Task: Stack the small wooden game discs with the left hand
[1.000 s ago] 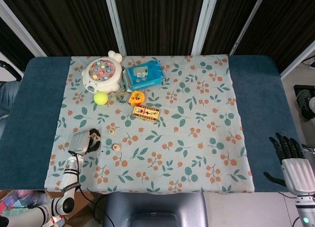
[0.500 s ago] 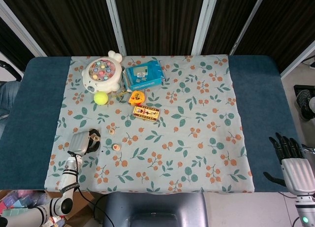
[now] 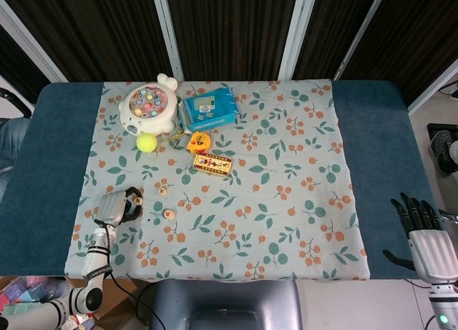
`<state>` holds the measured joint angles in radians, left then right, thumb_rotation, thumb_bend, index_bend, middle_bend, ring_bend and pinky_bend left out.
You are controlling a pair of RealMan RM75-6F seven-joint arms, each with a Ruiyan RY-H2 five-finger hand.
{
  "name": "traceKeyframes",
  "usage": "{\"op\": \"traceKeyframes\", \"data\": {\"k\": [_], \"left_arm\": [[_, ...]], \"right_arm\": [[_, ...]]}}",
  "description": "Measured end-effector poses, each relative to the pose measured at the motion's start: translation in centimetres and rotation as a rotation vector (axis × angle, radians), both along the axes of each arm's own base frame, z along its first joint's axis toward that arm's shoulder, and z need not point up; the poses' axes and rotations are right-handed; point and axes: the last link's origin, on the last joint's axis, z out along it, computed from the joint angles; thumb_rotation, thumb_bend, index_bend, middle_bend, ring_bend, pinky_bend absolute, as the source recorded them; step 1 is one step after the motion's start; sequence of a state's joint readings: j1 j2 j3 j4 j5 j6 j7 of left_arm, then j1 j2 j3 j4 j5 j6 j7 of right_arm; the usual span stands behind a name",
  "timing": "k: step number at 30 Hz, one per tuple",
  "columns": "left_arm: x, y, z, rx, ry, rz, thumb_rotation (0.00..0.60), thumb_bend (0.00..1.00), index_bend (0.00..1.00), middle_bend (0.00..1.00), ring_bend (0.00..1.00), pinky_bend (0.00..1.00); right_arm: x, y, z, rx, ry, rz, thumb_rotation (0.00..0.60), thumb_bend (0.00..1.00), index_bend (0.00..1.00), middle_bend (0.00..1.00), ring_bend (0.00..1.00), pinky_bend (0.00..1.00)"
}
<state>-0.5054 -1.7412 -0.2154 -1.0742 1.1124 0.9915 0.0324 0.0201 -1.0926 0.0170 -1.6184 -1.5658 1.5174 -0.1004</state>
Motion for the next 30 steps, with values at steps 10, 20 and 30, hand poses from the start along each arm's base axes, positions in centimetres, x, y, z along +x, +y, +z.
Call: {"op": "traceKeyframes", "data": {"k": [10, 20, 30], "left_arm": [[-0.2, 0.1, 0.0, 0.002, 0.010, 0.003, 0.600, 0.41, 0.50, 1.00, 1.00, 1.00], [0.0, 0.0, 0.5, 0.017, 0.004, -0.007, 0.600, 0.40, 0.57, 1.00, 1.00, 1.00], [3.0, -0.9, 2.3, 0.054, -0.084, -0.094, 0.600, 0.41, 0.57, 1.00, 1.00, 1.00]], "right_arm": [[0.0, 0.0, 0.0, 0.001, 0.001, 0.000, 0.600, 0.20, 0.00, 0.00, 0.00, 0.00], [0.0, 0.0, -0.1, 0.002, 0.002, 0.001, 0.600, 0.20, 0.00, 0.00, 0.00, 0.00], [0.1, 0.0, -0.3, 0.012, 0.006, 0.008, 0.600, 0.19, 0.00, 0.00, 0.00, 0.00]]}}
